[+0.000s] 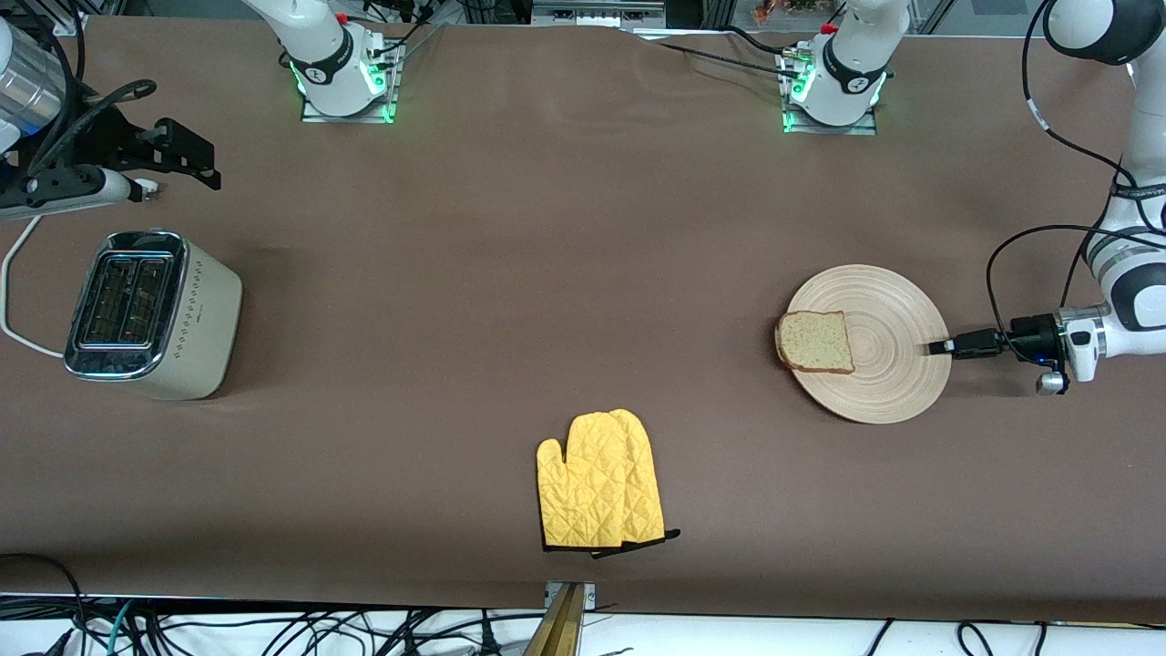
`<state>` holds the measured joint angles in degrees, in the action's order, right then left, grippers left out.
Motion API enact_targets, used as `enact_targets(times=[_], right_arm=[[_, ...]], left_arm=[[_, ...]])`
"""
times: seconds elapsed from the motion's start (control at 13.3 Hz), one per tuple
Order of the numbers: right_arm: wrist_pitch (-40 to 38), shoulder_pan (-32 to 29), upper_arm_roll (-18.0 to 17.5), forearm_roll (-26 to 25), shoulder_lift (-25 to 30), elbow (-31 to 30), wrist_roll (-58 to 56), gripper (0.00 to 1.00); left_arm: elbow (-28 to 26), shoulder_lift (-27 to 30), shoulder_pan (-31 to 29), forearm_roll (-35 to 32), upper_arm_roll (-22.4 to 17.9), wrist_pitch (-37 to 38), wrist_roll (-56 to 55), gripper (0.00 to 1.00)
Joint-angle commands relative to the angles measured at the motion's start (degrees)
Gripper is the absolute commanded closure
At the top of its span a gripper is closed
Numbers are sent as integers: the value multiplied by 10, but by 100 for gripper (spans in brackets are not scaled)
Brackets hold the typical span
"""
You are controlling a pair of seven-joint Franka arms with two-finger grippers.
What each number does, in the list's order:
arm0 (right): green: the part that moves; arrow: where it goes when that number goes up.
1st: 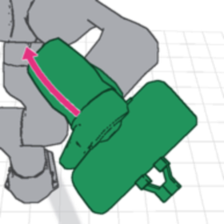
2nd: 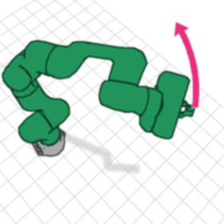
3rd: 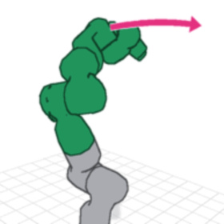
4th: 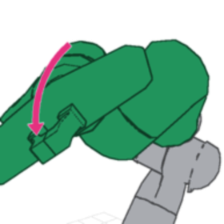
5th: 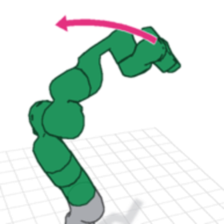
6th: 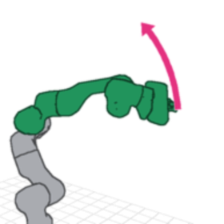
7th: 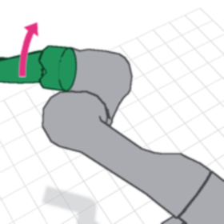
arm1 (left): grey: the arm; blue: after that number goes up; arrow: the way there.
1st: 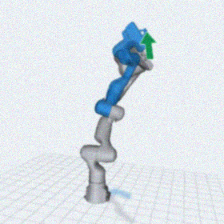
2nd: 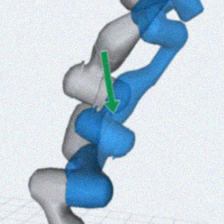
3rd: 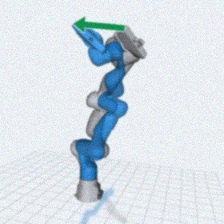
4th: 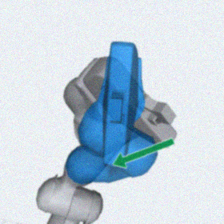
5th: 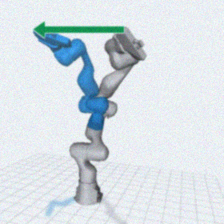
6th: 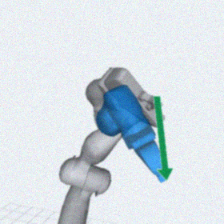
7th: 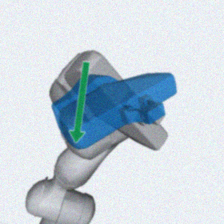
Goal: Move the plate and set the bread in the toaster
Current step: 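Lower the left gripper to the wooden plate's rim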
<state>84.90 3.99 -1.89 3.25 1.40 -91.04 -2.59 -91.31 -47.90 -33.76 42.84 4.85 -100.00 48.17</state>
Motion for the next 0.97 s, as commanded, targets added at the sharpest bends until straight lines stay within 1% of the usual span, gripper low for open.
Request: enact_targets(times=[0.0,0.07,0.15,0.22,0.3,0.75,0.82,0.9], right_arm=[[-3,0,1,7,8,-5,-2,0],[-3,0,1,7,8,-4,-2,0],[-3,0,1,7,8,-5,-2,0],[-1,0,1,7,8,-5,-2,0],[0,0,1,7,8,-5,-2,0],[3,1,0,7,8,-5,-2,0],[4,1,0,7,8,-5,-2,0],[4,1,0,7,8,-5,-2,0]], left_arm=[[10,0,15,-30,-4,-26,7,71],[10,1,17,-47,-4,-36,6,74],[10,2,20,-57,-3,-38,6,79],[10,2,19,-57,-2,-38,6,94],[10,2,20,-57,-2,-37,6,100],[12,3,14,-58,0,-28,6,100],[15,3,15,-58,2,-14,7,100],[29,3,16,-53,3,7,15,100]])
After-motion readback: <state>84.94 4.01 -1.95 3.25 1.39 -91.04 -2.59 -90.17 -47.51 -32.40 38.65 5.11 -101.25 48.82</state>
